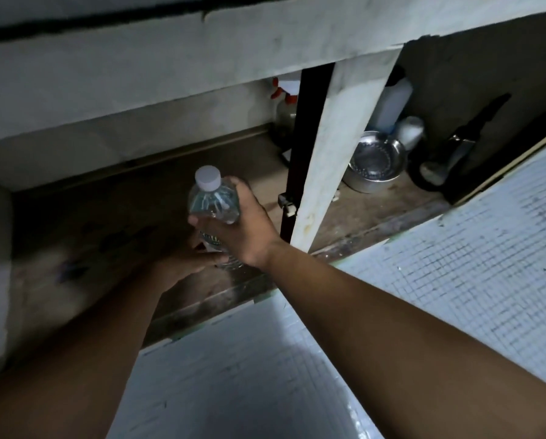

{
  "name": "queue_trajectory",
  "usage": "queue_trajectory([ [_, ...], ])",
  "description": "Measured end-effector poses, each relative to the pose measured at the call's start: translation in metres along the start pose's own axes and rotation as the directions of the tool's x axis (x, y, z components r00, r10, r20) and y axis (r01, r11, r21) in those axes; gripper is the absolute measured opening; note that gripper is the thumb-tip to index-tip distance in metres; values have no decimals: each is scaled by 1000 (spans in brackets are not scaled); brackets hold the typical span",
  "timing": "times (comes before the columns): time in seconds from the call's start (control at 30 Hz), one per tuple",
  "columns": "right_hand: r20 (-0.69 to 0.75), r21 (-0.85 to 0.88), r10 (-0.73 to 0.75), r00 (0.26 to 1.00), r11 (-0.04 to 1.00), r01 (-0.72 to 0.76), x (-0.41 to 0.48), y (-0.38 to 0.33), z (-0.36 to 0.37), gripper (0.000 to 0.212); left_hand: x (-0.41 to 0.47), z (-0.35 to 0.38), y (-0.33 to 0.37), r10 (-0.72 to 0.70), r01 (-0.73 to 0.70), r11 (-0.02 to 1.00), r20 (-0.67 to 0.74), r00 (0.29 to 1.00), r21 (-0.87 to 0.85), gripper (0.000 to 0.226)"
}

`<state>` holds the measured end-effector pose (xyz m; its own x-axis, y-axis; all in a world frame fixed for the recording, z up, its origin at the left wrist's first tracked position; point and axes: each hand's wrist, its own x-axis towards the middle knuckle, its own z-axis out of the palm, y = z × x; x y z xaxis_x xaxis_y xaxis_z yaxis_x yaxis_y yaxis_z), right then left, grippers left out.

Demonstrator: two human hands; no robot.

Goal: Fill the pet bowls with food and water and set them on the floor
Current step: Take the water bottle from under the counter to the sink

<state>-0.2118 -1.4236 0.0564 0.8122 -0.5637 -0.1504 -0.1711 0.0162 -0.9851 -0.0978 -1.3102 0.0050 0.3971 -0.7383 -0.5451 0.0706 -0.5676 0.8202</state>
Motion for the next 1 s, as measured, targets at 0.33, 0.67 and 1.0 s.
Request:
queue_trajectory([
  [0.33, -18, -1, 14, 1000, 1000, -14, -24, -7, 0, 80, -15, 22, -6, 105, -106, 994, -83, 991, -12, 74],
  [0.67, -85, -68, 52, 995, 996, -58, -104, -59, -4, 79, -104, 48, 15, 151, -153, 987, -45, 987, -41, 84],
  [1.0, -202, -23, 139, 969, 989, -147, -235, -192, -35, 78, -251, 84, 116, 43, -33, 994, 87, 995, -106, 76],
])
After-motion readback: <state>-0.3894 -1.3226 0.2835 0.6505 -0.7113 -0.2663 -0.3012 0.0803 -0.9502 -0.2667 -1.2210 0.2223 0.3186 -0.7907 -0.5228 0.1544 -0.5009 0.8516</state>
